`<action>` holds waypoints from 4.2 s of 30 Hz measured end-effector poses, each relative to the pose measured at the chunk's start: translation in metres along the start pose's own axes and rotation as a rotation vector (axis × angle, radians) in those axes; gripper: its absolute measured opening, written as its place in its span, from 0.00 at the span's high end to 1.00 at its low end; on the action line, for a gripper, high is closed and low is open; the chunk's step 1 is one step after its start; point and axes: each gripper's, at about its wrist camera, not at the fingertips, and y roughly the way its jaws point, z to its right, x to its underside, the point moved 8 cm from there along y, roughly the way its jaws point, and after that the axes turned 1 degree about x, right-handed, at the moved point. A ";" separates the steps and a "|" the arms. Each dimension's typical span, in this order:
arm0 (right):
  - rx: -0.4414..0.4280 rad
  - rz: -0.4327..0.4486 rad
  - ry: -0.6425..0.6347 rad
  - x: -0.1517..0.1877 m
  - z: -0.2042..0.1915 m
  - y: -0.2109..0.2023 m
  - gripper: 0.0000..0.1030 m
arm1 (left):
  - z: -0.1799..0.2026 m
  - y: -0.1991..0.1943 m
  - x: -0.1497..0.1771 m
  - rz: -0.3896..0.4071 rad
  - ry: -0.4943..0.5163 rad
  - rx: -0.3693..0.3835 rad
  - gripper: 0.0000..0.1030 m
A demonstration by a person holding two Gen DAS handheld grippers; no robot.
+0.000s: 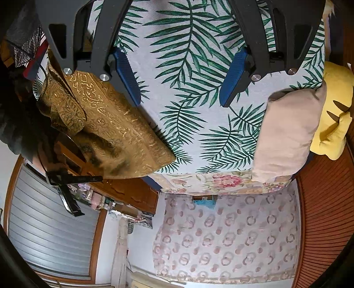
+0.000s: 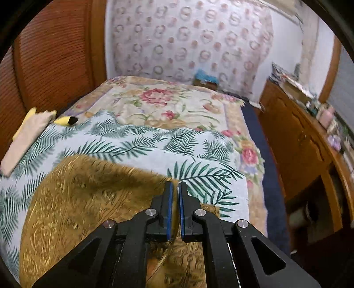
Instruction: Fold small clothes
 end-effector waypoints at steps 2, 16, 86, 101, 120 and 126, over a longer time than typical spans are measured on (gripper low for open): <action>-0.004 -0.020 0.024 -0.002 0.000 0.005 0.79 | 0.004 0.002 0.000 -0.003 0.005 0.002 0.28; -0.222 -0.127 0.028 0.063 -0.008 -0.006 0.53 | 0.046 0.030 -0.009 -0.023 0.037 0.055 0.28; -0.112 -0.113 0.061 0.216 0.024 -0.203 0.98 | 0.114 0.038 0.018 -0.079 0.137 0.165 0.28; -0.003 -0.040 -0.031 0.197 -0.016 -0.164 0.61 | 0.128 0.045 0.027 -0.114 0.166 0.168 0.28; 0.084 -0.052 0.045 0.218 0.016 -0.196 0.83 | 0.132 0.038 0.041 -0.154 0.167 0.176 0.28; 0.022 -0.006 0.053 0.210 -0.004 -0.191 0.65 | 0.132 0.037 0.049 -0.173 0.170 0.164 0.28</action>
